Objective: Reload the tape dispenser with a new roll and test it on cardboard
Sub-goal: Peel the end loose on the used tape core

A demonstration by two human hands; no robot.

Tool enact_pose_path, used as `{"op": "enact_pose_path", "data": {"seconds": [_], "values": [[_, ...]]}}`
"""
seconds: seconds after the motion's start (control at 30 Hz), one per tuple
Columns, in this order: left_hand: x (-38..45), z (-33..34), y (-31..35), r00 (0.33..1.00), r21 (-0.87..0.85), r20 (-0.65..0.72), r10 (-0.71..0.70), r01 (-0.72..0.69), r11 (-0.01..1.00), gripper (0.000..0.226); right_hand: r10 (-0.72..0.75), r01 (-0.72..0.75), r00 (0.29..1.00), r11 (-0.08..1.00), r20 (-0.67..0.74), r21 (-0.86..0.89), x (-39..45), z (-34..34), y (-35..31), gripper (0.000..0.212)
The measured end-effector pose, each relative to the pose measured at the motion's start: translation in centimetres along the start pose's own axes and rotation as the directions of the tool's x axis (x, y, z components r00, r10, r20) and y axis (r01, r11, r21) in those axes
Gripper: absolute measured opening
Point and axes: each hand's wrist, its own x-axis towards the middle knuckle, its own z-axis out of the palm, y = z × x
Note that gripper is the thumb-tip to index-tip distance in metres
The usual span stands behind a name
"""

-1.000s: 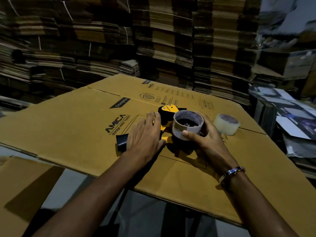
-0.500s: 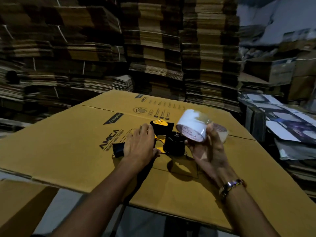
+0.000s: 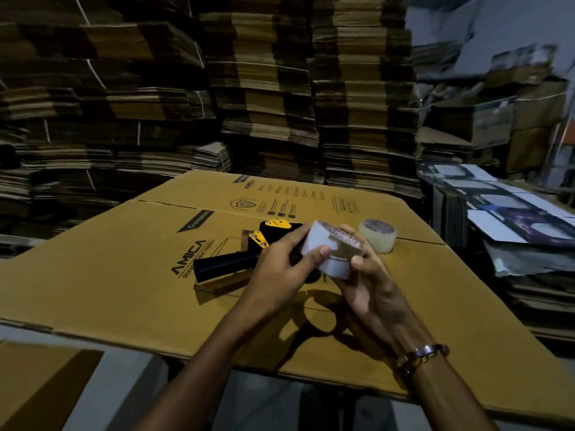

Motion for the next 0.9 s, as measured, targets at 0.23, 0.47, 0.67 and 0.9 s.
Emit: {"op": "enact_pose_path", "data": {"seconds": [0.23, 0.47, 0.67, 0.9], "values": [[-2.5, 2.5, -0.9, 0.887, 0.235, -0.373, 0.273, -0.194, 0.952, 0.040, -0.210, 0.149, 0.971, 0.905, -0.114, -0.399, -1.9, 1.0, 0.8, 0.082], [-3.2, 2.6, -1.6, 0.885, 0.053, -0.445, 0.136, -0.125, 0.991, 0.033, -0.413, 0.204, 0.909, 0.559, -0.056, -0.804, -2.4, 1.0, 1.0, 0.087], [-2.1, -0.3, -0.4, 0.967, -0.127, -0.237, 0.089, -0.122, 0.984, 0.030, -0.336, 0.223, 0.941, 0.691, -0.033, -0.687, -3.1, 1.1, 0.2, 0.084], [-1.5, -1.4, 1.0, 0.972, -0.044, 0.013, 0.233, -0.232, 0.972, 0.032, -0.054, 0.069, 0.997, 0.929, 0.051, -0.363, -3.8, 1.1, -0.4, 0.086]]}}
